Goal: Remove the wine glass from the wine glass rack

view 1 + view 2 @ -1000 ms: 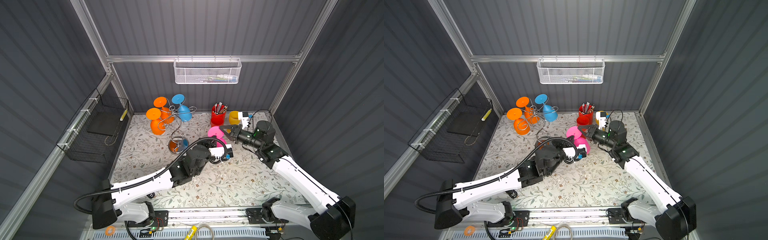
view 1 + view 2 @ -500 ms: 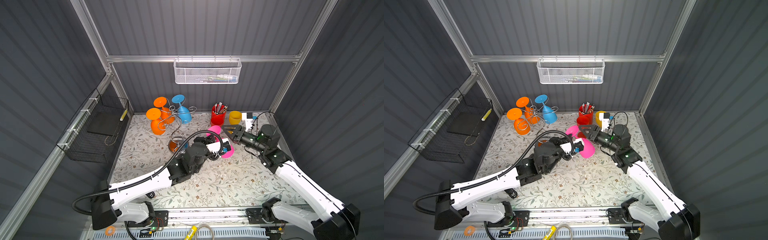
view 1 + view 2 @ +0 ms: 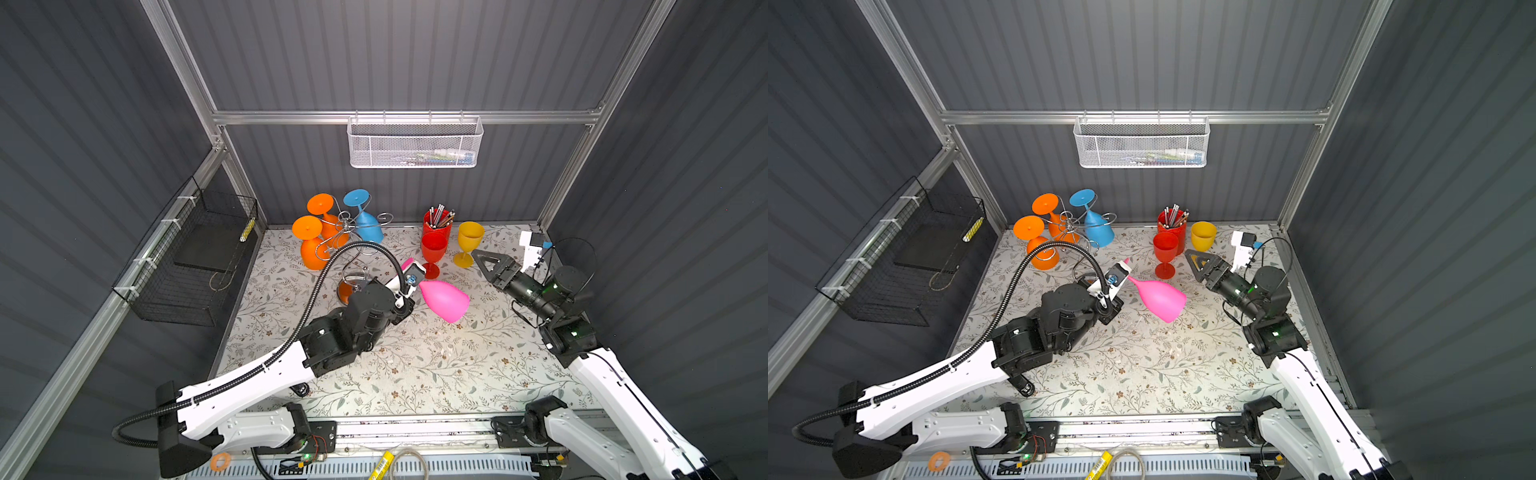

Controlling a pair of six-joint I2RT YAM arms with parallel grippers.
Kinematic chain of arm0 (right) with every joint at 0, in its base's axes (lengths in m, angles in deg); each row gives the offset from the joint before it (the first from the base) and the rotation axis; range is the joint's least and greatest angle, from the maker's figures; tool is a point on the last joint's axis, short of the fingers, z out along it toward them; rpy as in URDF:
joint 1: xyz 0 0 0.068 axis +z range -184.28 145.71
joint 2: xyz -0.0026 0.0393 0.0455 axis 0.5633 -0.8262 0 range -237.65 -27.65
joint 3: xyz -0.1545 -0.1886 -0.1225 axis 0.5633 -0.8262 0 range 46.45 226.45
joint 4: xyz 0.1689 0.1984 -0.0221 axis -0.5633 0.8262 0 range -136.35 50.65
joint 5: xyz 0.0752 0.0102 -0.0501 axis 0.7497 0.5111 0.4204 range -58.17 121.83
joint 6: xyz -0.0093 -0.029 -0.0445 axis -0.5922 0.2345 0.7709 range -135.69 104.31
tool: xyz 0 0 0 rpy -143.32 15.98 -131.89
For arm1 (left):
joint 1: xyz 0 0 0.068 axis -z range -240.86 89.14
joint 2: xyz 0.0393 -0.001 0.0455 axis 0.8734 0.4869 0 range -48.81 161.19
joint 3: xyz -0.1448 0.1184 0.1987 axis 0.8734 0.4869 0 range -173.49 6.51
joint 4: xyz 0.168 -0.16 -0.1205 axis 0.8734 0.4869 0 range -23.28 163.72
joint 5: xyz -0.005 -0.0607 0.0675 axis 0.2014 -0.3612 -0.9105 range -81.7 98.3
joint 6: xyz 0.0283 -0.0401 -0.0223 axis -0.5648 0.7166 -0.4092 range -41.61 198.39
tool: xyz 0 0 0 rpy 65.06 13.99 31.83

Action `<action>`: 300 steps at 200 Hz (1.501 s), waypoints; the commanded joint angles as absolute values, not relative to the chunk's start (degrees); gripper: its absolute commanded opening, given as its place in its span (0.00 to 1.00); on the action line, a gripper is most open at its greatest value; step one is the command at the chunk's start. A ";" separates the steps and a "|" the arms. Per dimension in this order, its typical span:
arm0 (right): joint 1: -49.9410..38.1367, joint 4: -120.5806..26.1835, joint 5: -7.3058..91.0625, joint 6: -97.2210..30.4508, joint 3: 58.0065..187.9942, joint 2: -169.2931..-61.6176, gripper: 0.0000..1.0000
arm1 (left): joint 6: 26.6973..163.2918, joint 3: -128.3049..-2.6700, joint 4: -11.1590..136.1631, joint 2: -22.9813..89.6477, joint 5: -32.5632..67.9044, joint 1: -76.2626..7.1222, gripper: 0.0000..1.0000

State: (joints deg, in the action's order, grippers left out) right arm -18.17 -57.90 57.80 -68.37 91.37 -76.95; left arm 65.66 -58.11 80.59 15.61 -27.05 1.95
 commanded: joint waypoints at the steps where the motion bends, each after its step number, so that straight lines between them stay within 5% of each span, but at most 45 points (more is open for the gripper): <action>1: -18.55 -58.39 57.72 -66.28 90.33 -75.66 0.73 | 79.92 -60.58 87.29 15.69 -25.25 0.93 0.00; 153: -18.34 -56.54 60.92 -60.66 90.03 -73.80 0.73 | 109.87 -58.38 93.45 13.98 -17.20 -3.63 0.00; 300: -5.23 -55.36 59.07 -54.46 92.94 -77.26 0.70 | 114.86 -57.35 91.15 11.92 -17.94 -5.50 0.00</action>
